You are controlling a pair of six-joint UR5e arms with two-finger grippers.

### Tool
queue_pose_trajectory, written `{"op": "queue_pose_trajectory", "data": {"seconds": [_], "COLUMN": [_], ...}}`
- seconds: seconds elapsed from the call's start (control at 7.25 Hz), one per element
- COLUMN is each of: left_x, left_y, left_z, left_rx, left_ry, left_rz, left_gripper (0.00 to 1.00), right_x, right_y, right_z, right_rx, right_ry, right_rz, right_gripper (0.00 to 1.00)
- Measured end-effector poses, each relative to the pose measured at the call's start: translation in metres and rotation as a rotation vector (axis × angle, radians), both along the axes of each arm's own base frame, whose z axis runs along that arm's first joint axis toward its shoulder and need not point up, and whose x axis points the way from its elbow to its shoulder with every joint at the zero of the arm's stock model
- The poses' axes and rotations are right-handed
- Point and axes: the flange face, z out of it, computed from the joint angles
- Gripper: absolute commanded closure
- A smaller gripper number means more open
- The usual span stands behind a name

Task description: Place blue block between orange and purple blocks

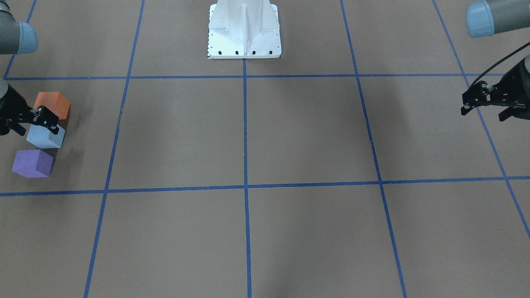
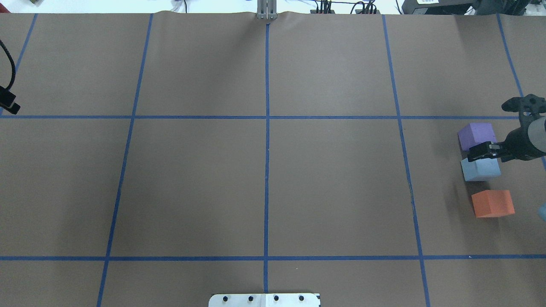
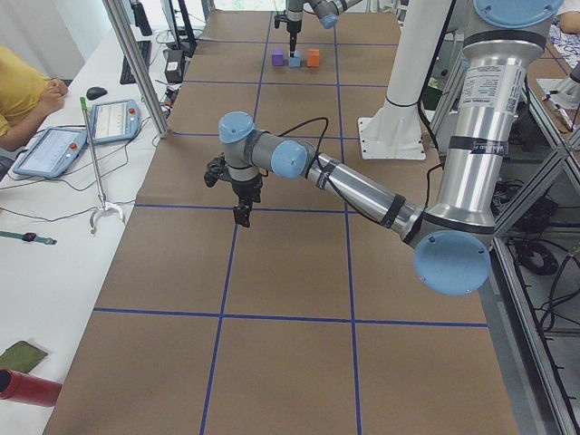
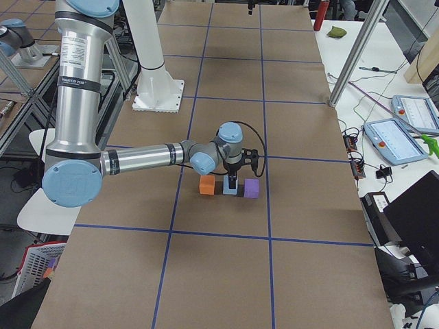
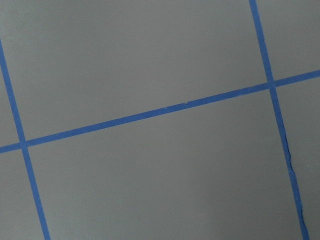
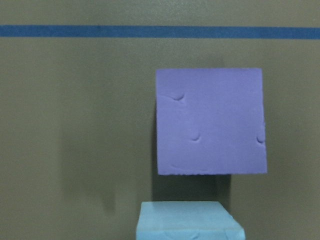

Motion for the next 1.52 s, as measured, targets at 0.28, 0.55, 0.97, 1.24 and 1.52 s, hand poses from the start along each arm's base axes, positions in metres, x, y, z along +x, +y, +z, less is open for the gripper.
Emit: {"op": "queue_pose_trajectory", "data": {"seconds": [0.28,0.55,0.97,1.24,1.52], "left_x": [-0.010,-0.046,-0.115,-0.130,-0.133], "left_y": [-0.003,-0.016,-0.027,-0.026,-0.019], "left_z": [0.007,0.040,0.099,0.115,0.127], "left_rx": [-0.001,-0.012,-0.015,-0.015,-0.032], "left_ry": [-0.002,0.026,0.050,0.051,0.049], "left_rz": [-0.006,0.006,0.004,0.008,0.008], "left_gripper": [0.00,0.00,0.00,0.00,0.00], "right_x": [0.068,0.138,0.214,0.219,0.212], "right_y": [-0.019,-0.040,-0.044,-0.043,-0.044], "right_z": [-0.009,-0.016,-0.017,-0.016,-0.014], "right_rx": [0.000,0.055,0.103,0.107,0.107], "right_ry": [-0.076,-0.040,0.023,0.029,0.047], "right_rz": [0.005,-0.029,-0.071,-0.080,-0.099], "right_gripper": [0.00,0.00,0.00,0.00,0.00]}}
